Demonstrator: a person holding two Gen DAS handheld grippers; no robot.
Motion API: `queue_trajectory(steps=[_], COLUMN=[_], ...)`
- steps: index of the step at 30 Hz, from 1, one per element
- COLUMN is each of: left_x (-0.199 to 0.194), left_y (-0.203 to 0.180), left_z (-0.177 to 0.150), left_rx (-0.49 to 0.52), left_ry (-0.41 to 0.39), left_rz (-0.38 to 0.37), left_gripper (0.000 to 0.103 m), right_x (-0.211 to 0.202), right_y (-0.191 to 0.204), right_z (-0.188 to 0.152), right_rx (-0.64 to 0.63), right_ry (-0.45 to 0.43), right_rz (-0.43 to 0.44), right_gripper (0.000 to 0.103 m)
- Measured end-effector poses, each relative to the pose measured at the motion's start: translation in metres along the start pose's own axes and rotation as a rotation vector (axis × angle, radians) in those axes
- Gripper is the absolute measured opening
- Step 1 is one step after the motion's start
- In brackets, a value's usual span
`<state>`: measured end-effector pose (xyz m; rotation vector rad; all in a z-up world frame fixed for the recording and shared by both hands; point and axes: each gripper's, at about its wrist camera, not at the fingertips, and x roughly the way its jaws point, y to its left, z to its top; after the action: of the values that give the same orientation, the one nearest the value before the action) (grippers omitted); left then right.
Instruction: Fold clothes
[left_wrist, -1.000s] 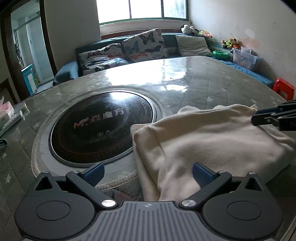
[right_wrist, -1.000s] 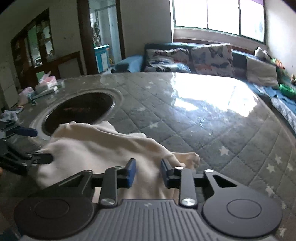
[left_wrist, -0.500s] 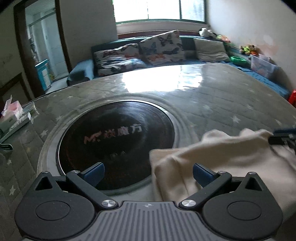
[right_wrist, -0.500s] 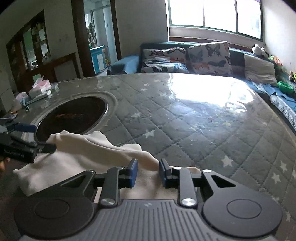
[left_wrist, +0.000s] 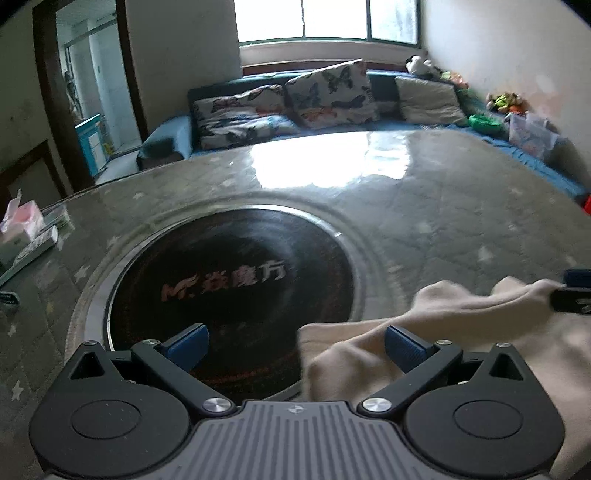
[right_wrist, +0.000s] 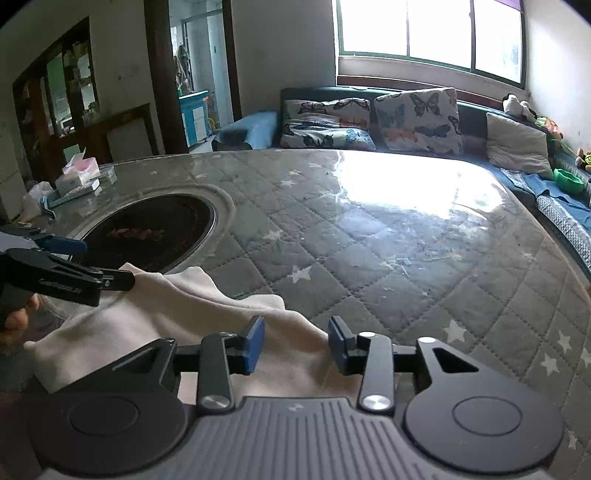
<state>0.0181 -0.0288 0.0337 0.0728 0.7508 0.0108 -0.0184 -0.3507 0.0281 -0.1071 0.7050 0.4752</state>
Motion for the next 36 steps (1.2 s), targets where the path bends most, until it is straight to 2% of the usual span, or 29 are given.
queue_trajectory(steps=[9,17,20,27,34,36], left_x=[0.016,0.008,-0.004,-0.039,-0.054,-0.056], left_y=[-0.02,-0.011,-0.005,0.006,0.008,0.007], left_z=[0.007,0.005,-0.003,-0.03,-0.055,-0.058], left_rx=[0.039,0.031,0.034,0.023,0.022,0.026], left_ry=[0.028,0.035,0.024,-0.002,0.002,-0.004], left_rz=[0.001,0.003,-0.006,-0.05,-0.05,-0.048], left_gripper=[0.103,0.103,0.103,0.103,0.103,0.103], right_x=[0.018,-0.007,-0.021,-0.05,-0.045,-0.054], right_y=[0.004,0.015,0.027,0.06,0.083,0.084], right_z=[0.0,-0.002,-0.01,-0.032,-0.052,-0.051], right_rx=[0.011,-0.018,-0.08,-0.205,-0.291,-0.274], right_ry=[0.033,-0.012,-0.014,-0.033,-0.037,-0.061], right_rz=[-0.03,0.004,0.046,0.081,0.043,0.038], right_gripper=[0.043,0.045,0.051,0.054,0.054,0.054])
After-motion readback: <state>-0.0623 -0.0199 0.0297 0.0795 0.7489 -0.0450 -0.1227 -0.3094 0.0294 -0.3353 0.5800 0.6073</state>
